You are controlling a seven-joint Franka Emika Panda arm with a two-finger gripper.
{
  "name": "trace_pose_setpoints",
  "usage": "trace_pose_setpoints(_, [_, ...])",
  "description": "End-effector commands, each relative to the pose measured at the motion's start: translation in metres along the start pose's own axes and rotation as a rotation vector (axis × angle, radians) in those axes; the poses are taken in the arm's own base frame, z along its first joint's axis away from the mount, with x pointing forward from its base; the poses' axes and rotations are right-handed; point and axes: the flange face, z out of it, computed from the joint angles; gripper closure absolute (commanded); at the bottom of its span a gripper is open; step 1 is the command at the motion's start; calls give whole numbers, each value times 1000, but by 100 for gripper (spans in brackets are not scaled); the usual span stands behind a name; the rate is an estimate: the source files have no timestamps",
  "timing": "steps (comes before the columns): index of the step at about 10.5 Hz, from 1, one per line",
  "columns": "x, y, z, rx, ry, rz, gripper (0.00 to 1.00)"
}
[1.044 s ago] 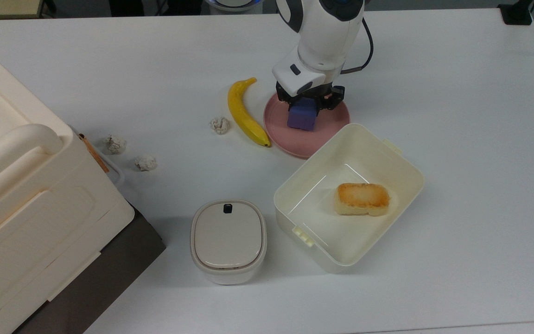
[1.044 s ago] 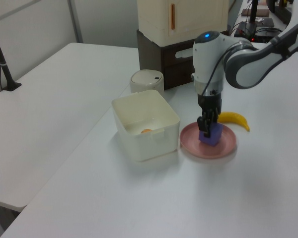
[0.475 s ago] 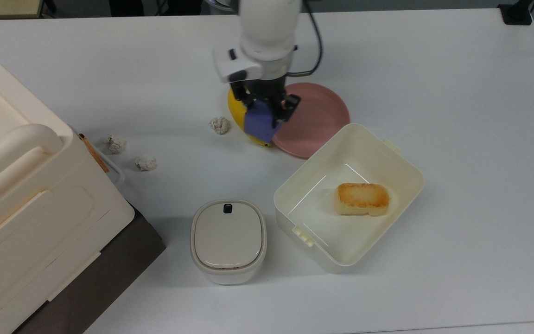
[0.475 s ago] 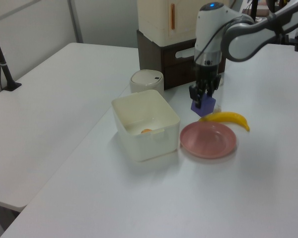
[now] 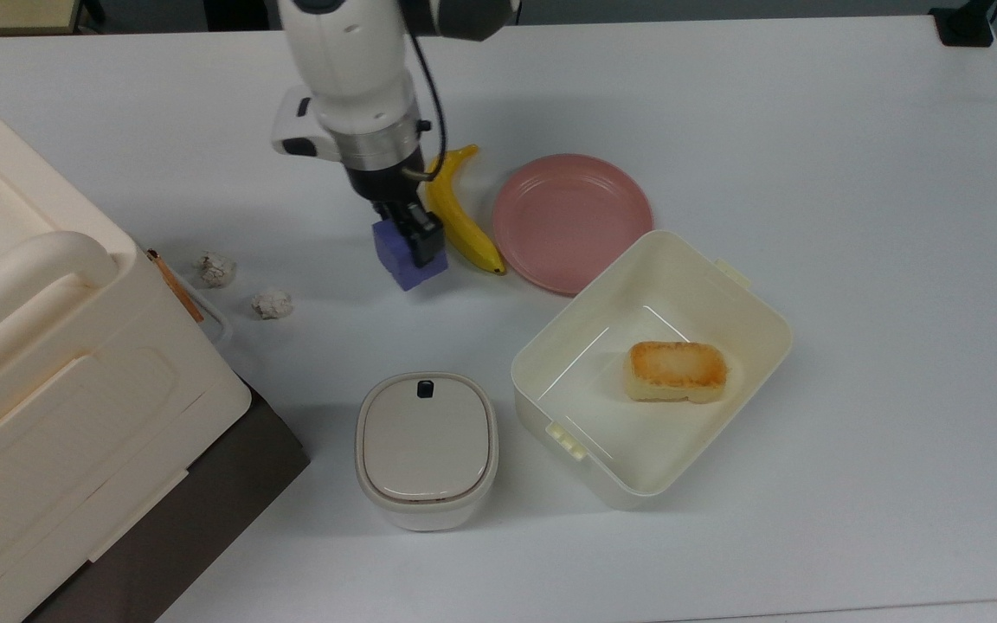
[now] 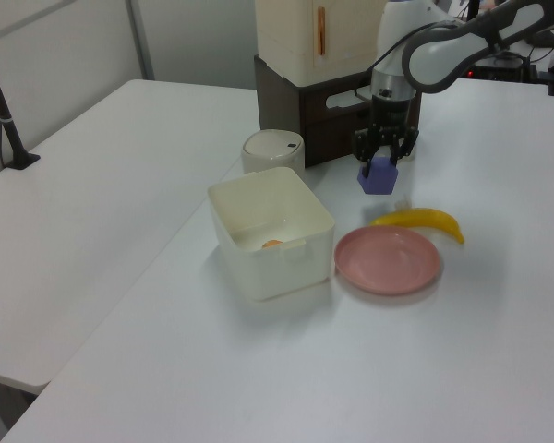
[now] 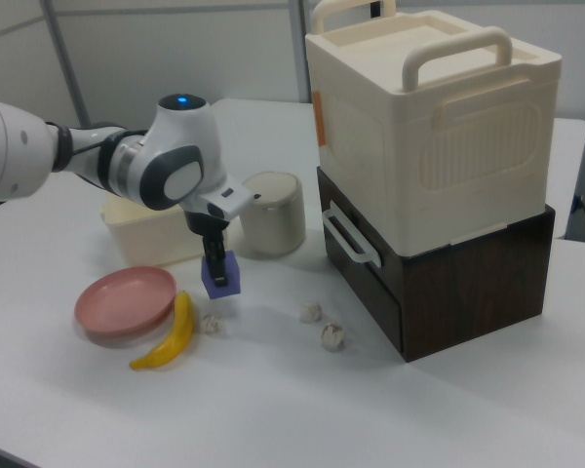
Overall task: Put the cube on the table
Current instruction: 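Lift the cube off the plate and carry it beside the banana, then lower the cube onto the table and open the gripper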
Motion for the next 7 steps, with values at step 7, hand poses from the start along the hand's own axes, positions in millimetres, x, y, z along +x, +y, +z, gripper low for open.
trace_pose_setpoints(7, [13,1,-16,29,3,51,0])
